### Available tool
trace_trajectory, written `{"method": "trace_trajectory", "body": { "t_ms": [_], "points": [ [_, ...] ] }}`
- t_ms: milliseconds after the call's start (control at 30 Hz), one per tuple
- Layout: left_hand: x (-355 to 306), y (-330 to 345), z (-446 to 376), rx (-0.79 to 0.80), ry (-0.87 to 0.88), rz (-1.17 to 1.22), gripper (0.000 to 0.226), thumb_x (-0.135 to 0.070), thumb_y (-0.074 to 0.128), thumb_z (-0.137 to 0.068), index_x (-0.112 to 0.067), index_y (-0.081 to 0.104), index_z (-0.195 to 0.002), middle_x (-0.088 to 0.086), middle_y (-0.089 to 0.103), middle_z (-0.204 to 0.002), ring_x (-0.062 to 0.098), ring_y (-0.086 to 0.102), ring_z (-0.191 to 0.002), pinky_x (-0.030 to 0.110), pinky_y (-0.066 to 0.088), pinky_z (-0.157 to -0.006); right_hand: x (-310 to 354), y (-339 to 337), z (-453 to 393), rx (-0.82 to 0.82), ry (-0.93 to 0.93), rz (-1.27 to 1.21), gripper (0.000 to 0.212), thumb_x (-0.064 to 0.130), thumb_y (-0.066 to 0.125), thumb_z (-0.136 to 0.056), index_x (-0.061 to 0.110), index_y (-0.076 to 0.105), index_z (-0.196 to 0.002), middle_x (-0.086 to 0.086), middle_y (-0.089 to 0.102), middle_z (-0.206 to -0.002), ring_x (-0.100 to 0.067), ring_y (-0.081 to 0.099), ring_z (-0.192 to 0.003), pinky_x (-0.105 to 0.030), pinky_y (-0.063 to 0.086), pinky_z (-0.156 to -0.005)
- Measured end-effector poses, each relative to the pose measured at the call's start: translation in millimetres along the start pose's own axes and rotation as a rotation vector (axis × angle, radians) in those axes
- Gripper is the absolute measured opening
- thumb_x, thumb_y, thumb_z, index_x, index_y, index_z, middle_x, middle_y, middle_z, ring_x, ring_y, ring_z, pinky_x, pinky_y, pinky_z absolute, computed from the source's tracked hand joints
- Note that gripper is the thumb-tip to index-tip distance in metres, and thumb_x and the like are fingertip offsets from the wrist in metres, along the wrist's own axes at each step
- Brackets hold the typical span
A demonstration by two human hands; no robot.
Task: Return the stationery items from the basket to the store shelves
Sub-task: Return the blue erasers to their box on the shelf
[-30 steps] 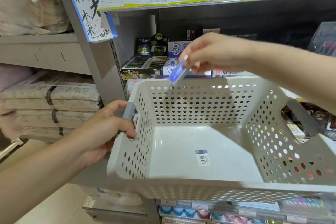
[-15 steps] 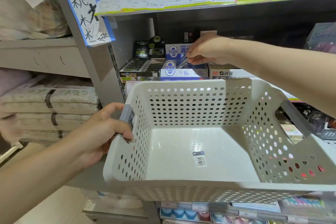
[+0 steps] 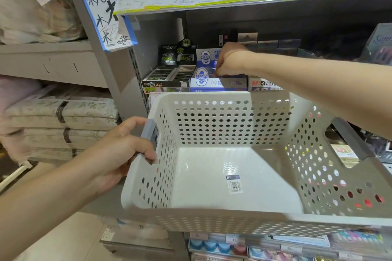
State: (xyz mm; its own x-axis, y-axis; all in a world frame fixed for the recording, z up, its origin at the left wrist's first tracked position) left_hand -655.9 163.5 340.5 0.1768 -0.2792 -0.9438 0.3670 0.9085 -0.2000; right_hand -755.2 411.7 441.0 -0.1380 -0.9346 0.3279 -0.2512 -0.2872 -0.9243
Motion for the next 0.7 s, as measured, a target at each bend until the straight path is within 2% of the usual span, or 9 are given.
{"method": "trace_trajectory", "body": {
  "t_ms": [200,300,467,600,700],
  "points": [
    [2,1,-3,0.015,-0.007,0.016,0.05,0.018,0.05,-0.073,-0.02,0.058,-0.105,0.019,0.071,-0.08,0.035,0.064,-0.068,0.04,0.056,-0.055,4,2,-2,-0.005,-0.049,0.053,0.037,0.026,0.064,-0.086,0.01,0.063,-0.119,-0.009,0.066,-0.116,-0.026,0.063,-0.1,-0.03,0.052,-0.078],
    [1,1,-4,0.019,-0.003,0.018,0.05,0.018,0.05,-0.073,-0.019,0.058,-0.104,0.019,0.071,-0.079,0.034,0.063,-0.069,0.039,0.056,-0.055,5,5,-2,0.037,-0.074,0.033,0.036,0.026,0.064,-0.086,0.013,0.064,-0.119,-0.007,0.066,-0.115,-0.024,0.063,-0.099,-0.027,0.05,-0.074],
    [3,1,-5,0.019,-0.008,0.013,0.048,0.019,0.05,-0.073,-0.019,0.059,-0.102,0.018,0.071,-0.079,0.033,0.064,-0.066,0.038,0.057,-0.055,7,5,2,0.04,-0.101,0.049,0.031,0.026,0.06,-0.089,0.015,0.067,-0.117,-0.006,0.066,-0.117,-0.023,0.062,-0.101,-0.031,0.053,-0.085],
    [4,-2,-6,0.005,-0.01,-0.007,0.05,0.018,0.052,-0.072,-0.02,0.058,-0.104,0.02,0.069,-0.09,0.037,0.064,-0.074,0.047,0.054,-0.068,8,5,9,0.049,-0.147,0.063,0.035,0.032,0.051,-0.094,0.015,0.062,-0.123,-0.007,0.065,-0.117,-0.023,0.062,-0.099,-0.029,0.051,-0.077],
    [4,-5,-7,-0.002,-0.007,-0.017,0.051,0.017,0.052,-0.072,-0.021,0.057,-0.105,0.021,0.068,-0.093,0.038,0.063,-0.078,0.053,0.052,-0.075,7,2,18,0.005,-0.159,0.087,0.046,0.036,0.046,-0.095,0.018,0.048,-0.137,-0.008,0.051,-0.136,-0.026,0.053,-0.116,-0.031,0.045,-0.085]
  ]
}}
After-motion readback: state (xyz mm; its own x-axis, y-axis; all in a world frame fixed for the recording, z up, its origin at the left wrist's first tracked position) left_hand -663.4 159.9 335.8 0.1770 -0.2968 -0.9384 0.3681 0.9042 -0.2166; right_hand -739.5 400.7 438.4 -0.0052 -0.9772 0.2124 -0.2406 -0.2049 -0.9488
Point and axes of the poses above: each hand's wrist, its own z-axis away from the middle knuckle, its own y-axis out of the palm, x = y × z, the point moved 9 cm from there along -z, towards the middle knuckle
